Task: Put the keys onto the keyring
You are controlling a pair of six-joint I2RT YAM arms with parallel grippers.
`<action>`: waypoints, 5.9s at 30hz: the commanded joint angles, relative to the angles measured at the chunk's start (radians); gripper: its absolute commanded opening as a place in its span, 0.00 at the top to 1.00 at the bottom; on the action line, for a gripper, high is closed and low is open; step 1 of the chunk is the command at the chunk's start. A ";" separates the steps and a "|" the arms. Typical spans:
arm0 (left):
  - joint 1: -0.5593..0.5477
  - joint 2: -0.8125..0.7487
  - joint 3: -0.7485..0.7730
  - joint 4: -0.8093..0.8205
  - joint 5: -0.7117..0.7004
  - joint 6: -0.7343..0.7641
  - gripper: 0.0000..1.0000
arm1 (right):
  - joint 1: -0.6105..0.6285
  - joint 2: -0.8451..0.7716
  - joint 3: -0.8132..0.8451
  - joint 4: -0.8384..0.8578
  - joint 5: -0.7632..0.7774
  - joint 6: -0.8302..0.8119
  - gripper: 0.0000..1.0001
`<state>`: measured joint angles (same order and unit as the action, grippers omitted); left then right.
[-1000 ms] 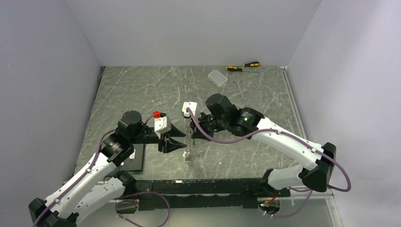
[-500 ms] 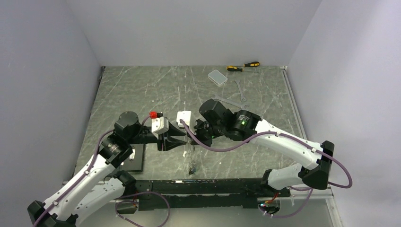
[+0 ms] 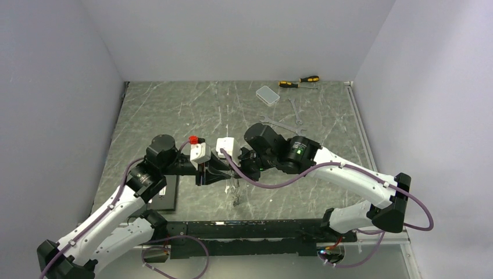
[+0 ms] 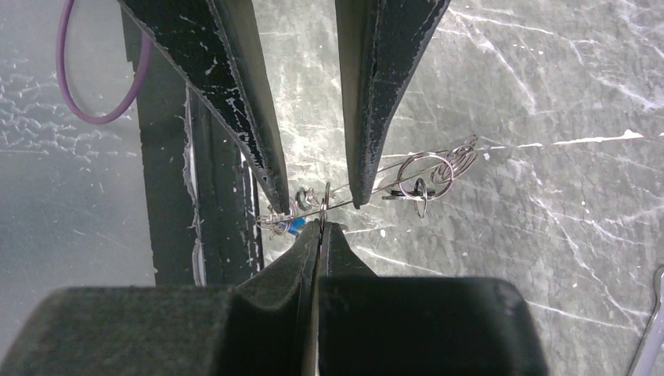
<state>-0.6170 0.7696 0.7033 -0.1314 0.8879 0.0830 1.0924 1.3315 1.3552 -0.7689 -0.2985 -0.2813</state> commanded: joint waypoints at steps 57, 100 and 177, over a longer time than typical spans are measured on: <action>-0.025 0.029 0.064 -0.046 -0.044 -0.005 1.00 | -0.003 -0.301 -0.330 0.397 -0.036 0.090 0.52; -0.025 -0.004 0.061 -0.057 -0.047 -0.005 1.00 | -0.087 -0.269 -0.447 0.605 -0.114 0.171 0.88; 0.033 -0.098 0.037 0.033 -0.075 -0.076 1.00 | -0.115 -0.318 -0.644 0.988 -0.278 0.383 0.62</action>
<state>-0.5941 0.6949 0.7223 -0.1844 0.7887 0.0349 0.9749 1.0634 0.7109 0.1837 -0.5388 0.1490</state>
